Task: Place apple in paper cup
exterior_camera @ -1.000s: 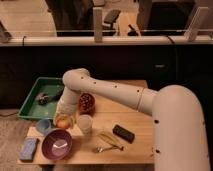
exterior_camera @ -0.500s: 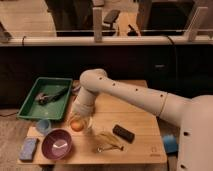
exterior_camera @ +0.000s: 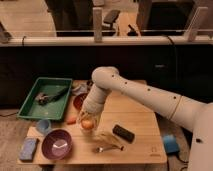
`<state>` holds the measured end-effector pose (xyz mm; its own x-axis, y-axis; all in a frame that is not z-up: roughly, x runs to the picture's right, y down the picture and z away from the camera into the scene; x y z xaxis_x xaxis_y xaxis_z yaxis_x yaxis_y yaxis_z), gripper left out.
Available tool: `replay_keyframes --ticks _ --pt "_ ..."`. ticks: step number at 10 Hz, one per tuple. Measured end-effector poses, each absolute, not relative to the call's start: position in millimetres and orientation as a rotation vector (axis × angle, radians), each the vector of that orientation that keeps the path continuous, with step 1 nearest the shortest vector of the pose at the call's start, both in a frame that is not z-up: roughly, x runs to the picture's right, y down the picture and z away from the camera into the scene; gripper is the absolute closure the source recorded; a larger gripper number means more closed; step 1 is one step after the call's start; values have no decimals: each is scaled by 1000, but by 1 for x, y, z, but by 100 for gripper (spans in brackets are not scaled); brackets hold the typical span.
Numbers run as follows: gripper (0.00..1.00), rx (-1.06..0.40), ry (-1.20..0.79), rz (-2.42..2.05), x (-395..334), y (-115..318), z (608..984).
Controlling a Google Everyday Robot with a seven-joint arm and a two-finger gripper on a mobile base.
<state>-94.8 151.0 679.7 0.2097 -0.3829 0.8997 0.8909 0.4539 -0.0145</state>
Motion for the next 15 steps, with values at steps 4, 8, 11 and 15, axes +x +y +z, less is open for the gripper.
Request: replay_keyframes --ticks 4,8,11,15 --pt "96 -586 -951 -972 -88 133 688" --pt "96 -522 -928 -994 -92 112 700" --pt "96 -500 -940 -1013 -102 103 708" --pt "86 -496 -967 -1032 -115 97 714"
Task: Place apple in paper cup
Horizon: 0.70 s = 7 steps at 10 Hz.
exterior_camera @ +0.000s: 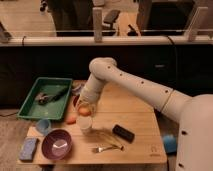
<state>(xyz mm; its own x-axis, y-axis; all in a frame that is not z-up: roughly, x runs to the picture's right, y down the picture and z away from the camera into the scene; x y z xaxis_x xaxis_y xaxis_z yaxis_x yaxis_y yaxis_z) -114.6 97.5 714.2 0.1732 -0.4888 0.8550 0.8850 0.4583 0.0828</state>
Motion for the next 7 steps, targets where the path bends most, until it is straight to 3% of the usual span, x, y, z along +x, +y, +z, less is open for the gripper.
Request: replay_keyframes --ticks 1,5,7 --pt "72 -497 -973 -1031 -116 98 715" --pt "34 -498 -977 -1025 -116 99 714" --pt "20 -501 -975 -1018 -114 100 713"
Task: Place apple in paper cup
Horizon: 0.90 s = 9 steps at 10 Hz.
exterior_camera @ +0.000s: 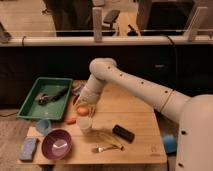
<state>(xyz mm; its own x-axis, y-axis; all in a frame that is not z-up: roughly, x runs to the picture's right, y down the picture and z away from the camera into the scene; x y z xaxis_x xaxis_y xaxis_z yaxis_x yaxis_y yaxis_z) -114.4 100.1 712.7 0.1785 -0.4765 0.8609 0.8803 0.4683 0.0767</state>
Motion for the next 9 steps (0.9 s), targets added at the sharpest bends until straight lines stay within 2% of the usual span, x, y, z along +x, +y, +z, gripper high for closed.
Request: replay_keyframes --ticks 9 --pt "20 -514 -979 -1012 -108 99 709"
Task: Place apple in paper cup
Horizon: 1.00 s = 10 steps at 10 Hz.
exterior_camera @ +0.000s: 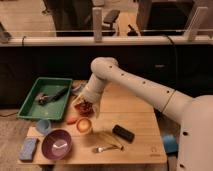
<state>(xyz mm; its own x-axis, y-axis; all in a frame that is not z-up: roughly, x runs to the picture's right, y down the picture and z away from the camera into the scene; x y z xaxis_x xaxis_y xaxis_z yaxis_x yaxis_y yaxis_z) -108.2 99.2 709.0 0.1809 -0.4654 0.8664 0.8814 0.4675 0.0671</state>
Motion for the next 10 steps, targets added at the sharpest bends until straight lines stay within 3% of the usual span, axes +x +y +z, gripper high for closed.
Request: replay_keyframes --ticks 10 --pt "20 -541 -964 -1007 -108 99 711"
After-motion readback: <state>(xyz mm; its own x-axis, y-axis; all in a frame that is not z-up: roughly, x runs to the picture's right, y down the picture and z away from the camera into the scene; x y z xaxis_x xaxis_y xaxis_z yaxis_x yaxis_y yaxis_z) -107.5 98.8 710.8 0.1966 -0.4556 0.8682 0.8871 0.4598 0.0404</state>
